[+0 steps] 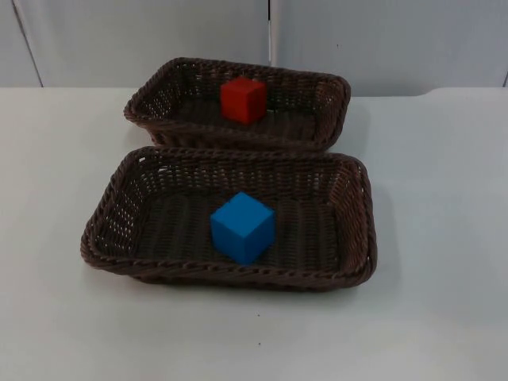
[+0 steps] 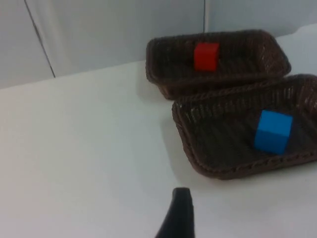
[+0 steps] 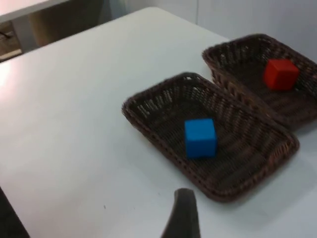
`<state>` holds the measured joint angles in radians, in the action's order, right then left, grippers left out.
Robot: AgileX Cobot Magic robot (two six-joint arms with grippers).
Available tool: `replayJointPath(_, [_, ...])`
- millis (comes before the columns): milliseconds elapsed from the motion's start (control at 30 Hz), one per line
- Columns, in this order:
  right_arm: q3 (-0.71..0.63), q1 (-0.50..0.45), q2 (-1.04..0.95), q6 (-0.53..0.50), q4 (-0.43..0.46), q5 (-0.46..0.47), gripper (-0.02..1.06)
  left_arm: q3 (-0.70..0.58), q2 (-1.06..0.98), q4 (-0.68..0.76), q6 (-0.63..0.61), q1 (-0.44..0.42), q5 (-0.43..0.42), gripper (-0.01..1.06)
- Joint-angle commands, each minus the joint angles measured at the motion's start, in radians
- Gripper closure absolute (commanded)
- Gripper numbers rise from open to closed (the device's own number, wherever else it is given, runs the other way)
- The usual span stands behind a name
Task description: Pick up one cube with the left hand and place it into the upper basket. Pick up one cube with the right hand and place it into the lower basket.
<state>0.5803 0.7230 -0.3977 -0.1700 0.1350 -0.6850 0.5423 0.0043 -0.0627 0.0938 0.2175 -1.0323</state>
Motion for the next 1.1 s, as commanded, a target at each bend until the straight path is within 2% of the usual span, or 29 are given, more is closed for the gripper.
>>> replayJointPath(0, [-0.007,-0.001,0.036,0.034,-0.034,-0.037,0.4,-0.025,-0.004,-0.003,-0.008,0.002,0.0,0.33])
replayJointPath(133, [-0.007,-0.001,0.147,0.084,-0.071,-0.133,0.4,-0.025,-0.004,-0.001,-0.001,0.002,-0.013,0.33])
replayJointPath(233, [-0.007,-0.001,0.183,0.086,-0.076,-0.166,0.4,-0.029,-0.004,-0.001,-0.001,0.002,-0.022,0.33])
replayJointPath(333, [-0.007,-0.001,0.268,0.088,-0.078,-0.239,0.4,-0.03,-0.004,-0.001,0.002,0.002,-0.035,0.33])
replayJointPath(533, [-0.007,-0.001,0.383,0.118,-0.08,-0.314,0.4,-0.048,-0.004,-0.023,0.002,0.002,-0.044,0.33])
replayJointPath(700, [-0.007,-0.001,0.398,0.121,-0.092,-0.383,0.4,-0.048,-0.004,-0.023,0.002,0.002,-0.044,0.33])
replayJointPath(900, [-0.03,-0.003,0.398,0.17,-0.176,-0.393,0.4,-0.048,-0.004,-0.025,0.002,0.002,-0.044,0.33])
replayJointPath(1067, [-0.066,-0.003,0.398,0.207,-0.197,-0.395,0.4,-0.048,-0.004,-0.025,0.002,0.002,-0.044,0.33])
